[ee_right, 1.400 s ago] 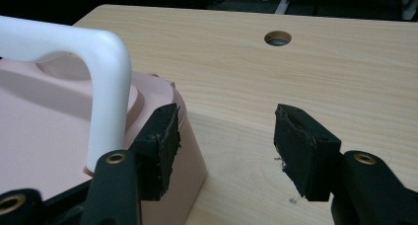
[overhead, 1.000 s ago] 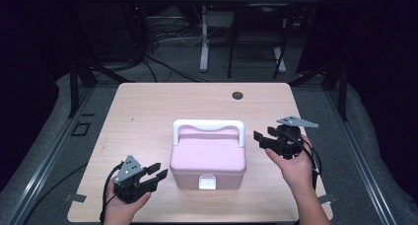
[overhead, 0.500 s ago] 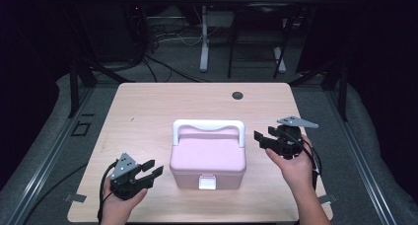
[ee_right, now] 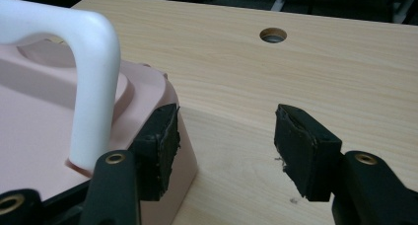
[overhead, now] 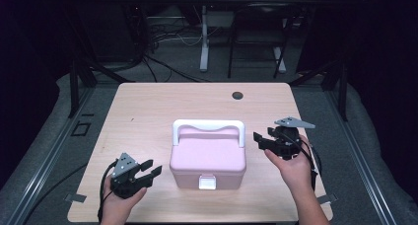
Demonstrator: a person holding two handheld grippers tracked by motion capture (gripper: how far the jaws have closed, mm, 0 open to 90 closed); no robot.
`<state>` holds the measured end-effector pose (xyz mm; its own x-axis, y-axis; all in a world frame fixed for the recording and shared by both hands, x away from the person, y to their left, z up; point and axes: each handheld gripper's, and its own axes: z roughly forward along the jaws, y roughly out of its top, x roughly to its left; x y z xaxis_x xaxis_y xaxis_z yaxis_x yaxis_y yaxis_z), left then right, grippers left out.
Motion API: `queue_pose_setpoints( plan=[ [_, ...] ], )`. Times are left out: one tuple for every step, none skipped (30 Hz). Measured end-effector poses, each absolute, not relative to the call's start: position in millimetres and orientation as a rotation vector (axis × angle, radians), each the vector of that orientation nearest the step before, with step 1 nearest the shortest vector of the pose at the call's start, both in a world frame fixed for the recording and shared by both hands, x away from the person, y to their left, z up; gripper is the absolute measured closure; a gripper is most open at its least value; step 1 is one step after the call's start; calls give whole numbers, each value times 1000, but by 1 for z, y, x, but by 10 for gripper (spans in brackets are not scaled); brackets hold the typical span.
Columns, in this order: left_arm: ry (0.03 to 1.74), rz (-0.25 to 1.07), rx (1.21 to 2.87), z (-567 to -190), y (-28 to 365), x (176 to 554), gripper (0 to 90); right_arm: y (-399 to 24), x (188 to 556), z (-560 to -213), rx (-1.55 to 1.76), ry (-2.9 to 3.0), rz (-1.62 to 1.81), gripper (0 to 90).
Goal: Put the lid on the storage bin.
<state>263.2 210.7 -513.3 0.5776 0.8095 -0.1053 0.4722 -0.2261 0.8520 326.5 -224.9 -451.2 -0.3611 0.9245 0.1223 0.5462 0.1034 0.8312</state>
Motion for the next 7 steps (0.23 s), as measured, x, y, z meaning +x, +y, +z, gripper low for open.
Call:
queue_pose_setpoints(
  plan=[
    [1037,453,1875,-513,211,263,552,-225,327,-451,1424,1958,1161,421],
    [1036,456,1874,-513,211,263,547,-224,327,-452,1409,1947,1161,424],
    [1035,457,1869,-513,210,263,541,-225,326,-450,1401,1962,1139,422],
    [1032,458,1871,-513,211,263,532,-224,326,-451,1374,1948,1143,421],
    [1029,459,1870,-513,211,263,530,-225,326,-451,1362,1951,1146,421],
    [1022,458,1866,-512,211,264,527,-225,326,-451,1355,1955,1141,417],
    [1022,458,1866,-512,211,264,526,-225,326,-451,1355,1955,1141,417]
  ],
)
